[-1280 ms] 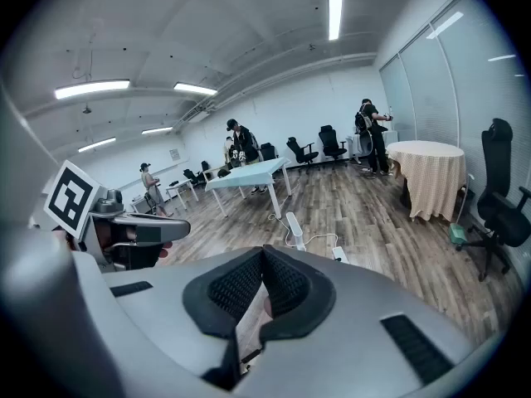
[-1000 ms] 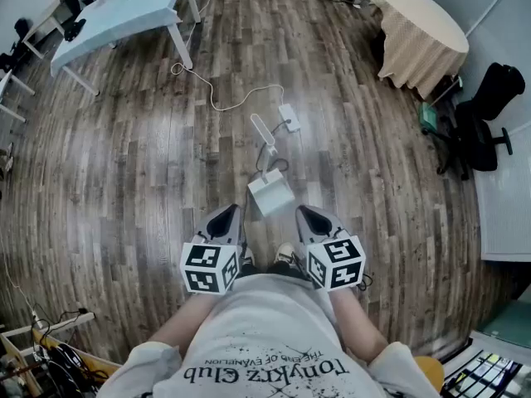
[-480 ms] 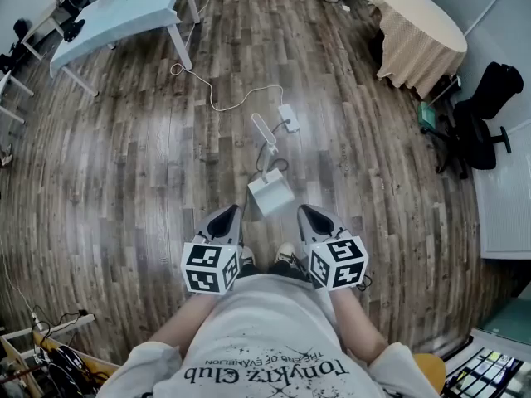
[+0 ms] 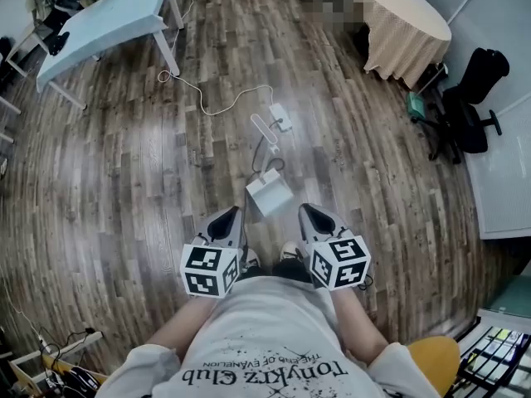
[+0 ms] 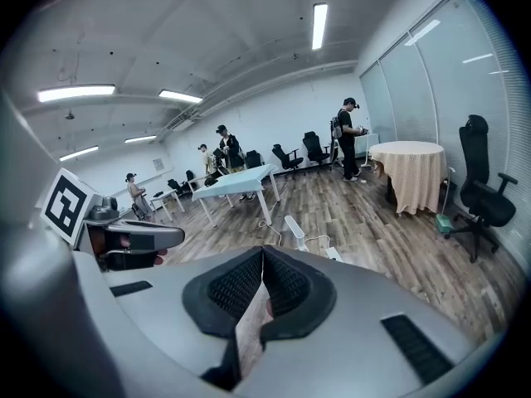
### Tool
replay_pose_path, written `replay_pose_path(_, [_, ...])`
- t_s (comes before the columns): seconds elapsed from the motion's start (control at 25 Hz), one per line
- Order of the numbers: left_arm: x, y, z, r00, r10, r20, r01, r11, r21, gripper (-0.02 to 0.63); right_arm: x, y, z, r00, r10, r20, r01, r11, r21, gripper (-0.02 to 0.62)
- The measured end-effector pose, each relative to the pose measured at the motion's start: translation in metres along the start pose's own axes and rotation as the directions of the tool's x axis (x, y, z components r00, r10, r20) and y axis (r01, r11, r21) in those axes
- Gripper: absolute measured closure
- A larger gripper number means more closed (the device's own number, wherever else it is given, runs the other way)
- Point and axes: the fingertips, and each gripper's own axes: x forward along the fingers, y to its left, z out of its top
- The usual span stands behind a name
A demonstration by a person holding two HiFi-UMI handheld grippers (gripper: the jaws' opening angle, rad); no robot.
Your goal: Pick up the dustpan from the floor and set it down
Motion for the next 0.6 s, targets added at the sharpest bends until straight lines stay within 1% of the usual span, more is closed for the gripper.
replay_pose_path(0.16, [0.003, 0.008, 0.004, 0.999, -0.035, -0.004, 0.035, 0.999, 0.010, 0.583, 0.001, 0.007, 0.004, 1.000, -0.029, 0.008, 0.029, 0.999, -0.017, 0.569])
replay_pose_path(0.32, [0.013, 0.012, -0.002, 0.999, -0.046, -0.025, 0.046, 0.999, 0.009, 0.583, 0.007, -0.001, -0.001, 0.999, -0.041, -0.009, 0.041, 0.999, -0.002, 0.569])
replay_pose_path(0.44, [0.026, 0.016, 0.004, 0.999, -0.037, -0.024, 0.038, 0.999, 0.010, 0.583, 0.017, -0.013, 0.005, 0.999, -0.038, -0.003, 0.038, 0.999, 0.006, 0.569])
replay_pose_path(0.6, [0.048, 0.021, 0.019, 1.000, -0.001, -0.018, 0.001, 1.000, -0.003, 0.583, 0.038, -0.035, 0.022, 1.000, -0.010, 0.002, 0.010, 1.000, 0.001, 0.569])
